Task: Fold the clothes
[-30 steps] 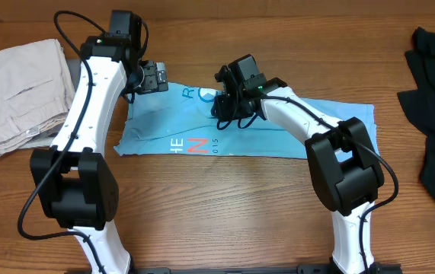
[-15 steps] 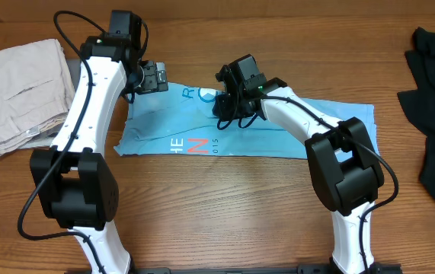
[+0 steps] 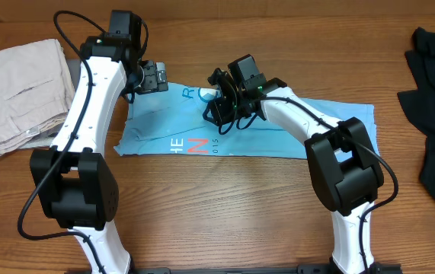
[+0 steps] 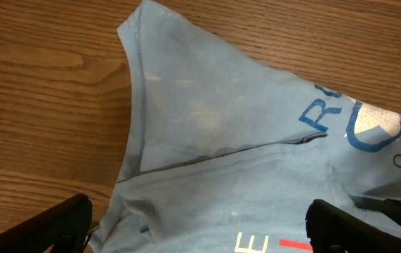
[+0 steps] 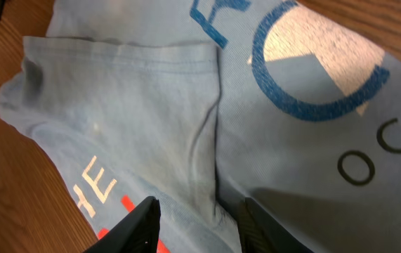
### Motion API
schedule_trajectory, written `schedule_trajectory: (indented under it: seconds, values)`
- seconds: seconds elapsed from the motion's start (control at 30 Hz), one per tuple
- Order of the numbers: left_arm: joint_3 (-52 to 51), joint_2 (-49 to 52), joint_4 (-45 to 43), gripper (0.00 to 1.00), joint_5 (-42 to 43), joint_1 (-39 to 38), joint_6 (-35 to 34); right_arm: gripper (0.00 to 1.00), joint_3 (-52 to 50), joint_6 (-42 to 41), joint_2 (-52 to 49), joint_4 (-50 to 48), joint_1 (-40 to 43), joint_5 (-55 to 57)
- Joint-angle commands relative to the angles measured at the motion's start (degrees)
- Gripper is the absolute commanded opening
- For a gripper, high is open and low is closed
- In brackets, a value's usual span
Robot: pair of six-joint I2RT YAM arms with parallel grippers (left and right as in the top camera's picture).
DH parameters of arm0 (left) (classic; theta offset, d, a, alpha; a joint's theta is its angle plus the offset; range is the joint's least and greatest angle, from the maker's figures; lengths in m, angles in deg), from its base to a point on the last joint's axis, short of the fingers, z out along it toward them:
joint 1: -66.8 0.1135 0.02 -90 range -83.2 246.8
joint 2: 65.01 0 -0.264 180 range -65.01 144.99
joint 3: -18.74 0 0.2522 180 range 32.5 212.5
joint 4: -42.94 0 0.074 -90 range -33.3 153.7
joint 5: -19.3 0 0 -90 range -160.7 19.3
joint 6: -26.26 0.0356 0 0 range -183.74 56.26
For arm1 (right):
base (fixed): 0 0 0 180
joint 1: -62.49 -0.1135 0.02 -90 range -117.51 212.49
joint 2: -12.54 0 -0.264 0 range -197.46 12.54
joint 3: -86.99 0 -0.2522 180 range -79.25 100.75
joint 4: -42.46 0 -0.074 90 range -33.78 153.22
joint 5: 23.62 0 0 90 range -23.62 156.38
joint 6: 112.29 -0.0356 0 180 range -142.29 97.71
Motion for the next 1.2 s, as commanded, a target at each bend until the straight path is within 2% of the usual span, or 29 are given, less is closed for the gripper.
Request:
schedule_trajectory:
  seconds: [0.0, 0.3, 0.43, 0.57, 0.77, 0.87, 1.17]
  values:
    - [0.5, -0.46, -0.11, 1.0, -0.94, 0.31, 0.28, 0.4, -0.42, 1.51, -1.86, -1.66, -0.9, -1.31]
    - [0.5, -0.46, -0.11, 1.0, -0.94, 0.31, 0.28, 0.39, -0.39, 1.7, -4.79, -3.39, -1.01, -0.13]
    - [0.5, -0.46, -0.11, 1.0, -0.94, 0.31, 0.28, 0.31, -0.37, 1.7, -4.76, -3.1, -1.01, -0.5]
    - [0.5, -0.46, -0.11, 1.0, -0.94, 0.31, 0.28, 0.15, -0.33, 1.68, -4.52, -2.8, -0.85, -0.5]
    - [0.5, -0.46, -0.11, 1.0, -0.94, 0.31, 0.28, 0.12, -0.33, 1.68, -2.58, -2.43, -0.83, -0.48]
    - [0.5, -0.46, -0.11, 1.0, -0.94, 0.31, 0.28, 0.04, -0.33, 1.68, -1.01, -1.84, -0.85, -0.5]
    - [0.5, -0.46, -0.11, 1.0, -0.94, 0.31, 0.28, 0.04, -0.33, 1.46, 0.7, 1.88, -1.01, -2.38]
